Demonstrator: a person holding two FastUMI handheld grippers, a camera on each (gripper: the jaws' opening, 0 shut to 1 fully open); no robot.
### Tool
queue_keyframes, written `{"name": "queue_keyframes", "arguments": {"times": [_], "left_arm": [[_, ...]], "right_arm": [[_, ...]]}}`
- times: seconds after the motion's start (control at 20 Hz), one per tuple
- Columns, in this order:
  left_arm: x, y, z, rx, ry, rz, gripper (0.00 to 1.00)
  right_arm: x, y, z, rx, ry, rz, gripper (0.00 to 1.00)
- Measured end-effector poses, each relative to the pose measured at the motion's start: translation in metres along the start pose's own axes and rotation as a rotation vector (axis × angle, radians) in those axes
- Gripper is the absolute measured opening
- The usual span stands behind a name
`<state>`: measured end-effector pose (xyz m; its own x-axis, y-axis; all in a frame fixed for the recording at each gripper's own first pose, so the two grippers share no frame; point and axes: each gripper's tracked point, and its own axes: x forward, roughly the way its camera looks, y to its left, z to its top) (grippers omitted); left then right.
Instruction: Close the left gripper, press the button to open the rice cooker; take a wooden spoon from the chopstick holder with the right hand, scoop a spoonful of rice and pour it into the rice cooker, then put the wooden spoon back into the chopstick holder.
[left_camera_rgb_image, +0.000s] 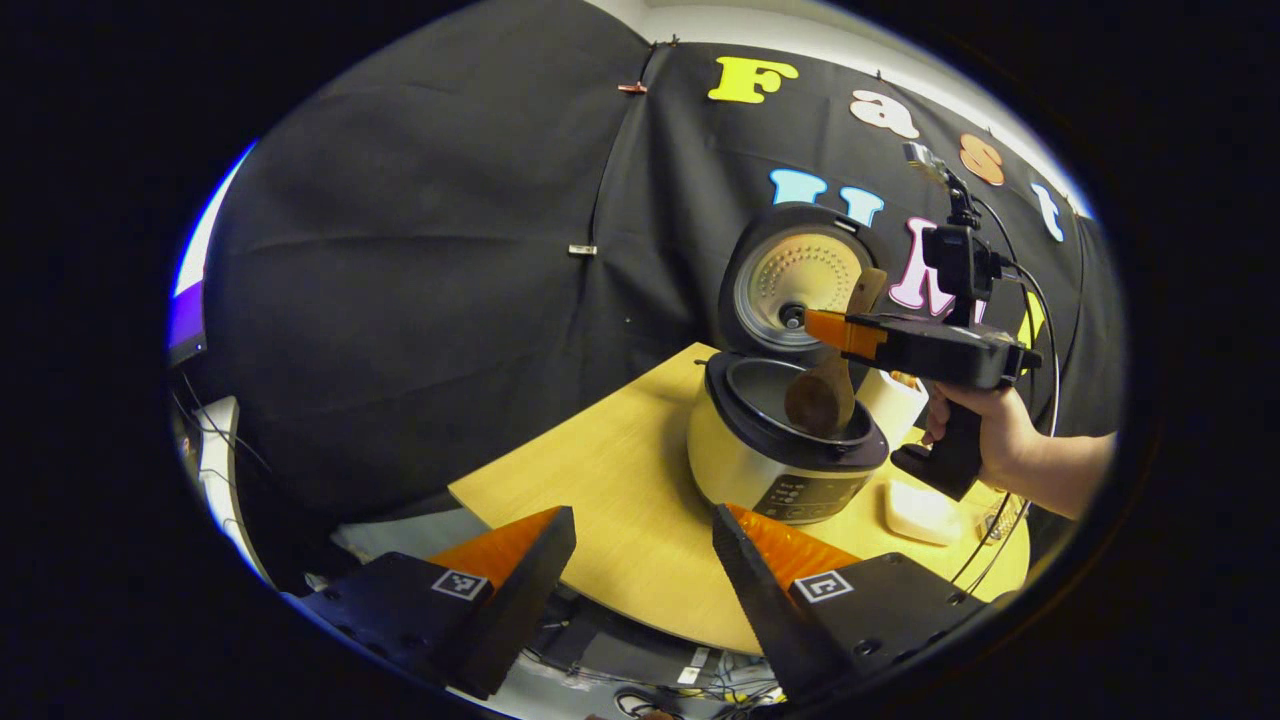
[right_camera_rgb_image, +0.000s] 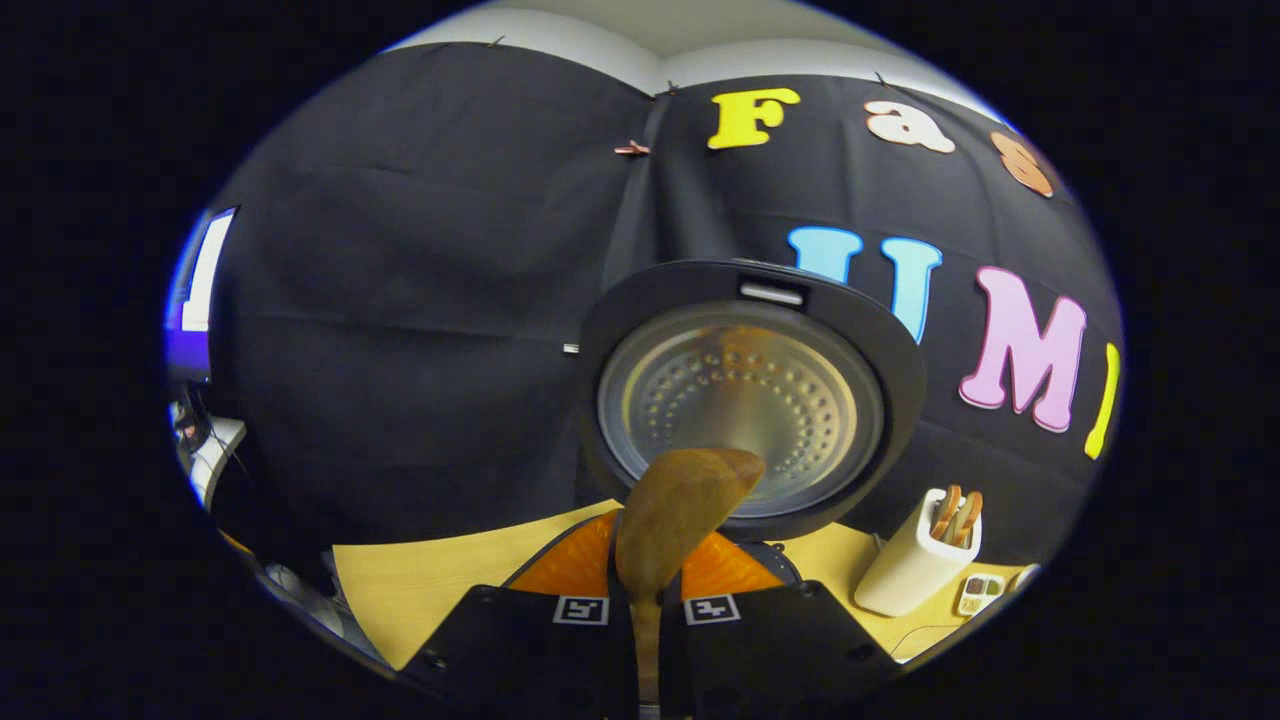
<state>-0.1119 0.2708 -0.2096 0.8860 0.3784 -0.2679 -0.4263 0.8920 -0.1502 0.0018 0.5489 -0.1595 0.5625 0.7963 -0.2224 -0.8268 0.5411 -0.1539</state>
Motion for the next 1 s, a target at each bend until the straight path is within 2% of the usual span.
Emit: {"name": "queue_keyframes", "arguments": {"times": [0.15, 0.4, 0.8, 1.0], "left_arm": [[0.000, 0.003, 0.012, 0.011, -0.032, 0.008, 0.95], [-0.004, -0.013, 0.023, 0.003, -0.058, -0.008, 0.95], [-0.013, -0.068, 0.033, 0.005, -0.069, -0.096, 0.95], [-0.016, -0.104, 0.043, 0.046, -0.084, -0.146, 0.95]], "right_arm": [[-0.002, -0.007, -0.001, 0.066, 0.012, -0.013, 0.13], [-0.018, -0.054, 0.026, 0.320, -0.036, -0.089, 0.13], [-0.086, -0.176, 0.038, 0.688, -0.077, -0.227, 0.13], [-0.141, -0.254, 0.036, 0.798, -0.138, -0.332, 0.13]]}}
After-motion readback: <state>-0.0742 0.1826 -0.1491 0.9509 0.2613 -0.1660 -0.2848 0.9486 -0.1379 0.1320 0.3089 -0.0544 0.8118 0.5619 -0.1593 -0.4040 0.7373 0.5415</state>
